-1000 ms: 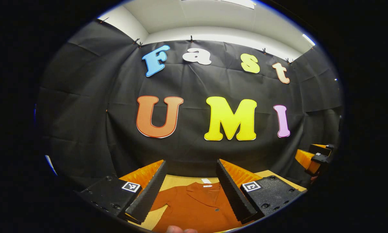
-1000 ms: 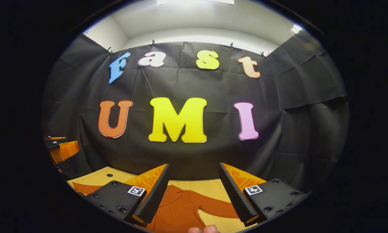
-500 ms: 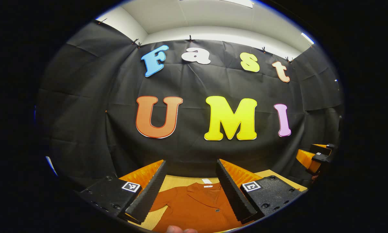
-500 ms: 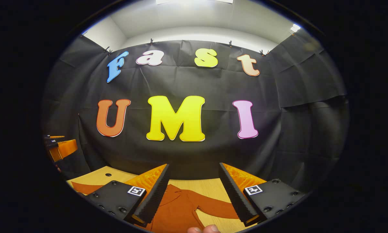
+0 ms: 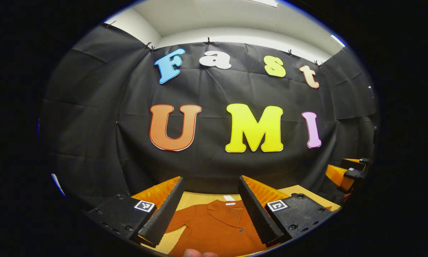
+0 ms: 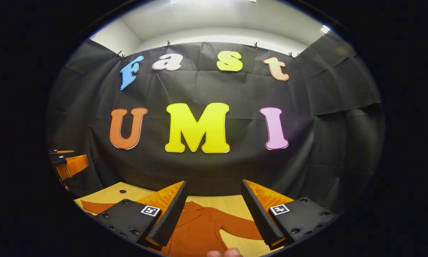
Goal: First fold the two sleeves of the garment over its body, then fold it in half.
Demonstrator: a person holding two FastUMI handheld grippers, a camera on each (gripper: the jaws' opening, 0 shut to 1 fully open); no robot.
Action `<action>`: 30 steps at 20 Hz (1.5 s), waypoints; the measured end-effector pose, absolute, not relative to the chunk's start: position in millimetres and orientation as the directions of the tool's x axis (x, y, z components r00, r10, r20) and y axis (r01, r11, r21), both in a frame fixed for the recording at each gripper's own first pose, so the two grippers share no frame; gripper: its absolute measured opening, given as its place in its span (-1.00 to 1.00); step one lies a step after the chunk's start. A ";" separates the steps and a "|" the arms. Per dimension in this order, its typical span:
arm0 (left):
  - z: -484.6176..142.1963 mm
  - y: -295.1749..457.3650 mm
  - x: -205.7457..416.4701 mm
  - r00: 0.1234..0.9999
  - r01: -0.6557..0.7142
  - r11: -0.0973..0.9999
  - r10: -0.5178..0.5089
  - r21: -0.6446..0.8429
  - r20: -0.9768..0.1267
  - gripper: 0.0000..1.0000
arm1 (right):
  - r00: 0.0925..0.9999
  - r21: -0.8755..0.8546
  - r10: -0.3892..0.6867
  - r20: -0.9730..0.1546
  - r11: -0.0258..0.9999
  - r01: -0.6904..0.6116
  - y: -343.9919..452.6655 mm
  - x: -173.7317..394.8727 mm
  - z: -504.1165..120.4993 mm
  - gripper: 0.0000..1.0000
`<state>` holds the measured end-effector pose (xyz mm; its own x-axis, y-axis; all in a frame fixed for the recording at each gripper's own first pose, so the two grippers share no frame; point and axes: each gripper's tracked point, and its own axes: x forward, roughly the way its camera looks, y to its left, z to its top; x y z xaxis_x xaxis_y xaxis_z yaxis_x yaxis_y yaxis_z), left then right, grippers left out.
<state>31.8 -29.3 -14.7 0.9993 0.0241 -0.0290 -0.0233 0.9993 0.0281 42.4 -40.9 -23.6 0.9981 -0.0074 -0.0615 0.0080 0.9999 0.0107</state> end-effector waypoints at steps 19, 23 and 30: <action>-44.8 -89.2 42.9 0.989 0.038 0.998 -0.031 0.042 -0.144 0.96 | 0.881 0.060 -0.304 -0.362 0.936 0.347 -278.5 41.1 -194.9 0.90; -45.9 -107.9 52.5 0.987 0.055 0.995 -0.042 0.081 -0.152 0.96 | 0.797 0.051 -0.349 -0.493 0.903 0.427 -322.0 33.2 -282.0 0.87; -55.1 -126.2 56.2 0.982 0.032 0.995 -0.014 0.090 -0.189 0.96 | 0.699 -0.017 -0.364 -0.615 0.893 0.450 -346.3 26.9 -373.0 0.94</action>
